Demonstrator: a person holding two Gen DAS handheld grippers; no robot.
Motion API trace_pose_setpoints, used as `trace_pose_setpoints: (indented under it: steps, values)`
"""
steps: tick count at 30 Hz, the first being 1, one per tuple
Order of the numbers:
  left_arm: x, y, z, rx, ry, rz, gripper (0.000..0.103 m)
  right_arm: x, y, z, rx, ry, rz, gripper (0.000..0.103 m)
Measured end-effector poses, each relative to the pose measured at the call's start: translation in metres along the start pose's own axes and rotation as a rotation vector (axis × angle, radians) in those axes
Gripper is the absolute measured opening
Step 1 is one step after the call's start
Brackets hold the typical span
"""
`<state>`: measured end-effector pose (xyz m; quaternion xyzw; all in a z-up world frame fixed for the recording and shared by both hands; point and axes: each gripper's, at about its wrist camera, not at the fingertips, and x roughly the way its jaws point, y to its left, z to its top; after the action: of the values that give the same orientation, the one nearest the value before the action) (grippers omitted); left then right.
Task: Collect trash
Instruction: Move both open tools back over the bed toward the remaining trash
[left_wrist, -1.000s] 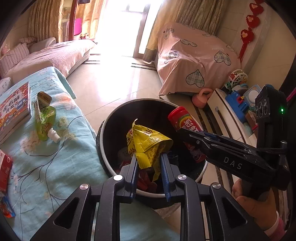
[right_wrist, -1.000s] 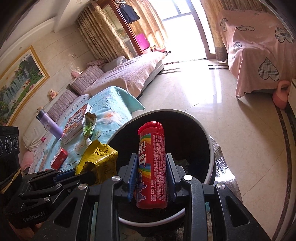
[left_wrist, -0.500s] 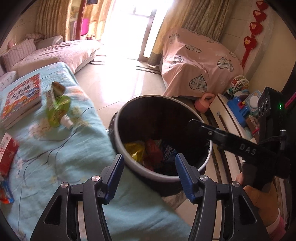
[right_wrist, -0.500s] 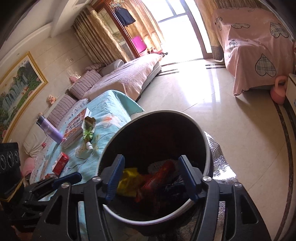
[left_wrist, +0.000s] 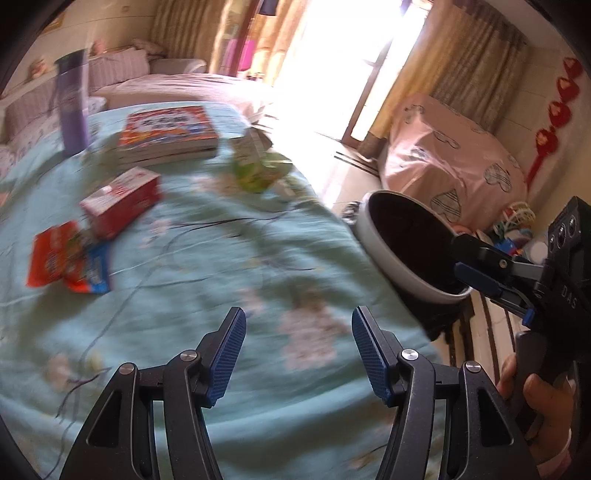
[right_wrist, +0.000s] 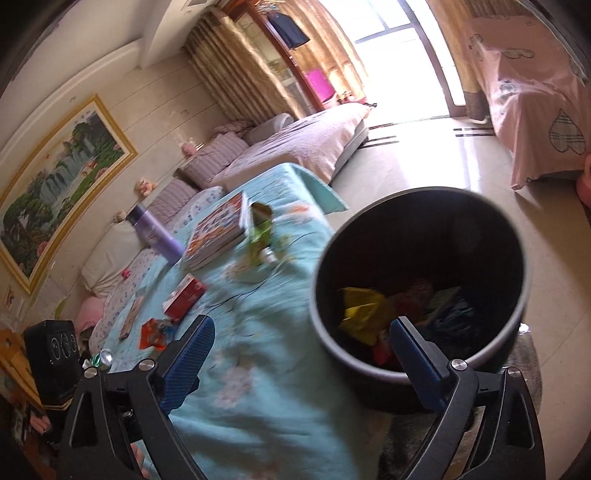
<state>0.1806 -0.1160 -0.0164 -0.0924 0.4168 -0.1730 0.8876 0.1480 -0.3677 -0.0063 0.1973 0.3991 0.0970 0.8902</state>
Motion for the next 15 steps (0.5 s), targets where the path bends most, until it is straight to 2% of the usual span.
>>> trace_pose_setpoints:
  steps: [9,15]
  values:
    - [-0.042,0.082,-0.011,-0.159,-0.027,0.109,0.063,0.037,0.053,-0.023,-0.045,0.079,0.051,0.097]
    - [-0.052,0.117,-0.007,-0.219,-0.049,0.197,0.075,0.06,0.082,-0.031,-0.086,0.118,0.078,0.097]
